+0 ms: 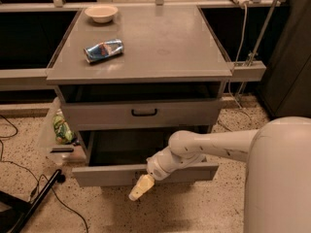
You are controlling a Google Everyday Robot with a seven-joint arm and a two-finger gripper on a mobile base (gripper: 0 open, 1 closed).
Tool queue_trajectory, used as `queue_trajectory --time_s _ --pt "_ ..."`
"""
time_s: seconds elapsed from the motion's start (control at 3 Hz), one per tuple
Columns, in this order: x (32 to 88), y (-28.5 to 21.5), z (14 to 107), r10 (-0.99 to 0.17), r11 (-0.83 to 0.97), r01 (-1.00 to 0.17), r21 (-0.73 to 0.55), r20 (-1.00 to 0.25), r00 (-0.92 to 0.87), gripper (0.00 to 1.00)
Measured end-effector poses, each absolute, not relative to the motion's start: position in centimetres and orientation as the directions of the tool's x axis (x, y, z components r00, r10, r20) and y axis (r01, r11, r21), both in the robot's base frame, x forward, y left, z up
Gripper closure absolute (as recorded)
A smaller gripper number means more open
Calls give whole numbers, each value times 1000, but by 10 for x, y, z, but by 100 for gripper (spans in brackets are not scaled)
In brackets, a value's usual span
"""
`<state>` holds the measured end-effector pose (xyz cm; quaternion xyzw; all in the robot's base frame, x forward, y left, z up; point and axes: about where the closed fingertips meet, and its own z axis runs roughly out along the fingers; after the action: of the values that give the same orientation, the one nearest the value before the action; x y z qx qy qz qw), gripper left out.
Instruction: Open middle drawer
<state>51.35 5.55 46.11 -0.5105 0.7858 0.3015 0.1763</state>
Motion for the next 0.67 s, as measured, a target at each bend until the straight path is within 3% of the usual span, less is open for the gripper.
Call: queue_trajectory --time_s 0.67 --pt "504 53 460 -698 300 -899 318 -569 -434 0"
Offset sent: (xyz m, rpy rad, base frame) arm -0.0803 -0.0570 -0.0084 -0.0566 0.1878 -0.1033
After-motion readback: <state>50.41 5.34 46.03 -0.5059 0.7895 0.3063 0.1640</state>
